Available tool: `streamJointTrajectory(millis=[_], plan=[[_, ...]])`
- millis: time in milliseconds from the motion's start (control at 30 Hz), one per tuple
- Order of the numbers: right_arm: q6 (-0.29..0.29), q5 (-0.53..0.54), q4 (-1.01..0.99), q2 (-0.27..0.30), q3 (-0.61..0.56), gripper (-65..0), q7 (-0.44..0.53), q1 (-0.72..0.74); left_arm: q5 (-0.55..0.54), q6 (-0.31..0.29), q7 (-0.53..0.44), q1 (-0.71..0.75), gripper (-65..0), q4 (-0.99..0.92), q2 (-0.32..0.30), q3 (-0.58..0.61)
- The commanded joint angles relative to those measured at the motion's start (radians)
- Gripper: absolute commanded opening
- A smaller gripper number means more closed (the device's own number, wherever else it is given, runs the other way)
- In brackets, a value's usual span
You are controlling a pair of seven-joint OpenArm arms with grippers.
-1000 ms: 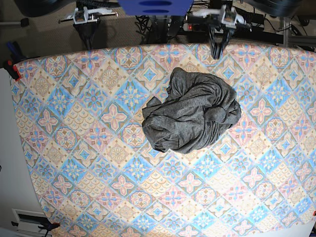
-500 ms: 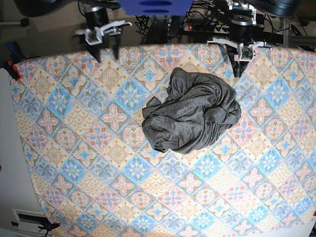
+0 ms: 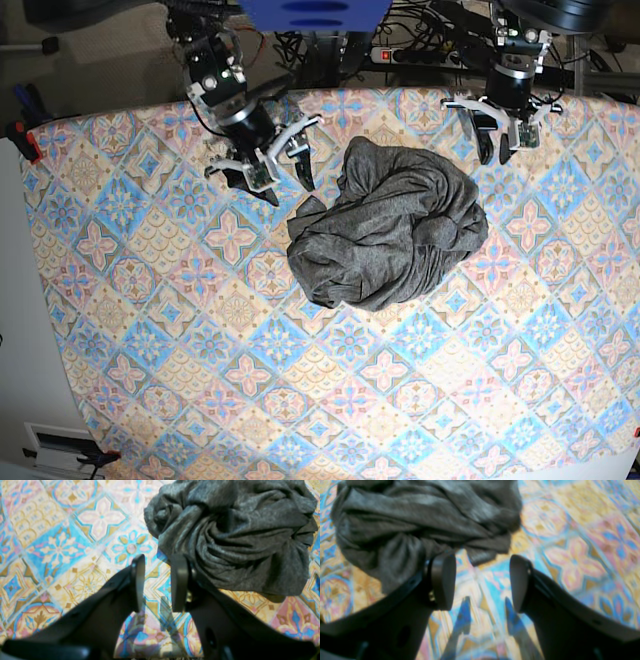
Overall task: Layout the t-shirt on the table in an organized manner, then fold the t-shirt properly
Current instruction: 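Reach the right gripper to the crumpled grey t-shirt and grasp it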
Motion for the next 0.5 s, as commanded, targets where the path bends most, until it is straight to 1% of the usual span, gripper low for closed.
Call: streamJointTrajectory(millis=[0, 133, 233, 333, 467], plan=[[0.003, 0.006, 0.015, 0.001, -0.01, -31.8, 0.005, 0.04, -0.003, -0.002, -0.025, 0.005, -46.9, 0.018, -0.009, -0.004], [0.003, 0.006, 0.011, 0.001, -0.044, -32.0, -0.078, 0.174, 0.005, -0.002, -0.025, 0.005, -46.9, 0.018, -0.013, -0.004], [0.003, 0.009, 0.009, 0.001, -0.09, -32.0, -0.119, 0.27, 0.001, -0.002, -0.025, 0.005, -46.9, 0.018, -0.009, -0.004], [0.003, 0.009, -0.012, -0.001, -0.154, -32.0, -0.124, 0.356, 0.001, -0.002, -0.024, 0.005, -46.9, 0.017, -0.007, -0.001], [0.003, 0.009, -0.08, -0.001, -0.217, -32.0, -0.116, 0.379, 0.001, -0.002, -0.024, 0.005, -46.9, 0.017, -0.007, -0.001]])
